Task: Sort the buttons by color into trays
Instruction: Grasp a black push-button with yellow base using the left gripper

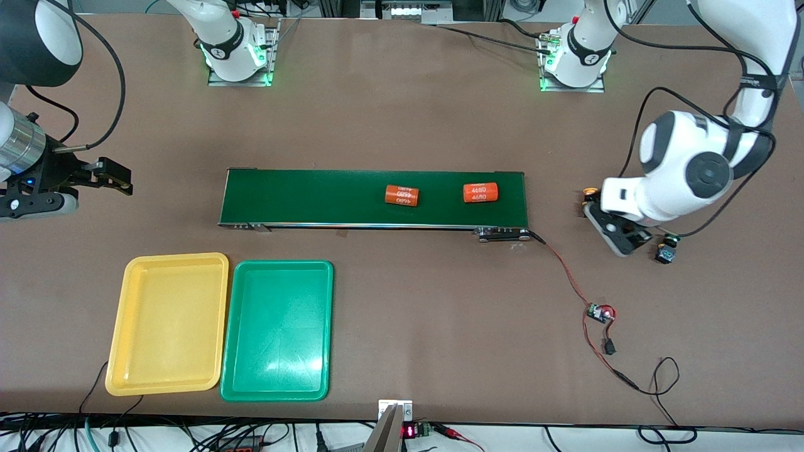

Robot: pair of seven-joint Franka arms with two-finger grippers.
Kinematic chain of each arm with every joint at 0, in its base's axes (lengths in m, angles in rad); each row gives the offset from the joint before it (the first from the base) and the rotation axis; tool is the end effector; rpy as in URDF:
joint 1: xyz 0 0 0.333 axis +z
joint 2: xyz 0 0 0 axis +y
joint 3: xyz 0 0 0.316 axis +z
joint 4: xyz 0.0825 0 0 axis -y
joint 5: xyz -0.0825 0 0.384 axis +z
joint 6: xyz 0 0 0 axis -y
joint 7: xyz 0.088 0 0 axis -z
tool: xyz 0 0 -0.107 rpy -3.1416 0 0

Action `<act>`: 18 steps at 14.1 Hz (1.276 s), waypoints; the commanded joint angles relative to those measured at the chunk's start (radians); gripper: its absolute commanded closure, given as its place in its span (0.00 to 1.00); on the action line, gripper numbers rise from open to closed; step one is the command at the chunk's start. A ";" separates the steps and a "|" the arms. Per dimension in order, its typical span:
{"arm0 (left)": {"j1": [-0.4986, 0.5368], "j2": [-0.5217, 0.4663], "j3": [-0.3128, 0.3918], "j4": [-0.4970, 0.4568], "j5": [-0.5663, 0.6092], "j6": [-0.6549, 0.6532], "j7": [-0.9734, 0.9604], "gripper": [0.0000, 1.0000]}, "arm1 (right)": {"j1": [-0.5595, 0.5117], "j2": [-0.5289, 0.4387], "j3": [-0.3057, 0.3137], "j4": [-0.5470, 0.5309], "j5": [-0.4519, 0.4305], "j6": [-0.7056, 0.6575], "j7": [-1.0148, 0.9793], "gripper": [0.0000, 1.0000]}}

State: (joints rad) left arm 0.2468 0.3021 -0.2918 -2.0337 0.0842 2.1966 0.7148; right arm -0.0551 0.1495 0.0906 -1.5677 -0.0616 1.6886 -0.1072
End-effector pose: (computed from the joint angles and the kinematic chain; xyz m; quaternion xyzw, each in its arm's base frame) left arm 0.5795 -0.0193 0.2925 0.9180 -0.3916 -0.0552 0.0305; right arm 0.6053 0.0121 0.5498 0.9968 0.0749 -0.0148 0.0233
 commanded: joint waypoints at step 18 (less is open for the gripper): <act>0.020 0.112 0.017 -0.157 -0.032 0.080 -0.808 0.02 | 0.000 -0.007 0.003 0.000 -0.014 0.002 0.011 0.00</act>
State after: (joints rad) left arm 0.2609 0.4163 -0.2704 -2.1804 0.0650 2.2657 -0.0884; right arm -0.0551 0.1495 0.0905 -1.5677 -0.0616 1.6886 -0.1072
